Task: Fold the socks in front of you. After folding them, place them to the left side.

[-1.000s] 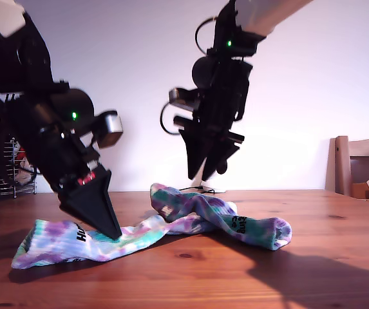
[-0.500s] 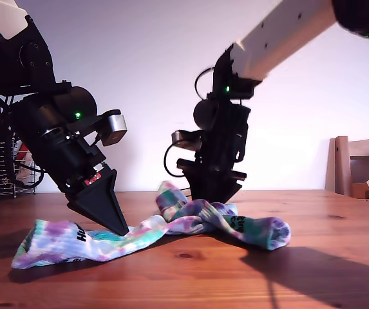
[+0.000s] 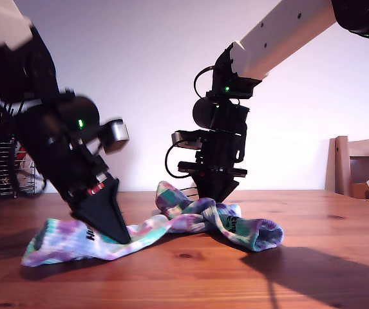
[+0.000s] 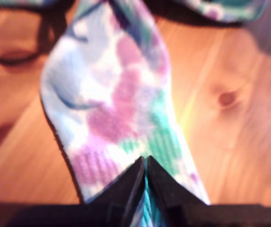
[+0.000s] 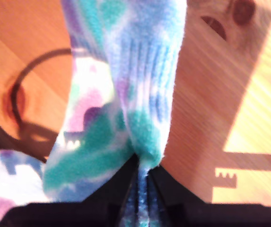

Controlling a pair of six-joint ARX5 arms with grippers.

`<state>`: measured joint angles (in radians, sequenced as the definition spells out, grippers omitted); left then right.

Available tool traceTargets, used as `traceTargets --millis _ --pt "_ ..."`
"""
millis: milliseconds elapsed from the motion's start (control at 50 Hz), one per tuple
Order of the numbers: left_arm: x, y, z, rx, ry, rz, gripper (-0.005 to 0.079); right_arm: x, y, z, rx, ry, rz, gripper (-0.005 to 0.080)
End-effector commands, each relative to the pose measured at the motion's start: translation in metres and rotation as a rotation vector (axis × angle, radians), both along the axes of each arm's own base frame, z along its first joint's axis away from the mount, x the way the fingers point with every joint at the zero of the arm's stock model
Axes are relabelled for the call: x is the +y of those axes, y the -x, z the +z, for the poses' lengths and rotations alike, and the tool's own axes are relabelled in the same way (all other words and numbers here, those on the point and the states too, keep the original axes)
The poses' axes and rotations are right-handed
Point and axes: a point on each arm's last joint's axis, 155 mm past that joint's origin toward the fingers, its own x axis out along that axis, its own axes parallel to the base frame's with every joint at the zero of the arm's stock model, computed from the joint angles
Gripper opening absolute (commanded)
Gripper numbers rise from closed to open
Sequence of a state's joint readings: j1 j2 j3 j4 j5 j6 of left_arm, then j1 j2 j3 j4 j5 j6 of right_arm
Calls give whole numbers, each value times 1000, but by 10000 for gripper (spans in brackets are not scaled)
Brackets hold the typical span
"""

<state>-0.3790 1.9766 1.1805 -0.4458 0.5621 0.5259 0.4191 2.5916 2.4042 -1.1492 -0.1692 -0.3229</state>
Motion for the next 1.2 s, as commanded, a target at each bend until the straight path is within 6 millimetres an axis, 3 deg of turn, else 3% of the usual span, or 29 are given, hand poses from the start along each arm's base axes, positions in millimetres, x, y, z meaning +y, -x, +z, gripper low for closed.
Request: traceTargets --millis 0,240,440,940,1060,1180 --pt "-4 12 -24 48 -34 -22 -20 -11 -7 21 -32 -7 -16 -11" --pt "-20 14 -26 7 -43 -58 -20 -35 -18 40 -53 3 -63 -11" --pt "-17 19 -45 37 -82 -60 -20 -48 -25 58 -77 -5 -88 -11" --pt "24 15 -58 81 -201 18 -20 -115 -33 59 -41 41 -198 -11" --pt "40 9 -60 86 -231 55 -20 -120 -33 58 -32 44 -206 -11" --pt "50 7 -61 101 -236 79 -20 -113 -32 59 -25 9 -197 -2"
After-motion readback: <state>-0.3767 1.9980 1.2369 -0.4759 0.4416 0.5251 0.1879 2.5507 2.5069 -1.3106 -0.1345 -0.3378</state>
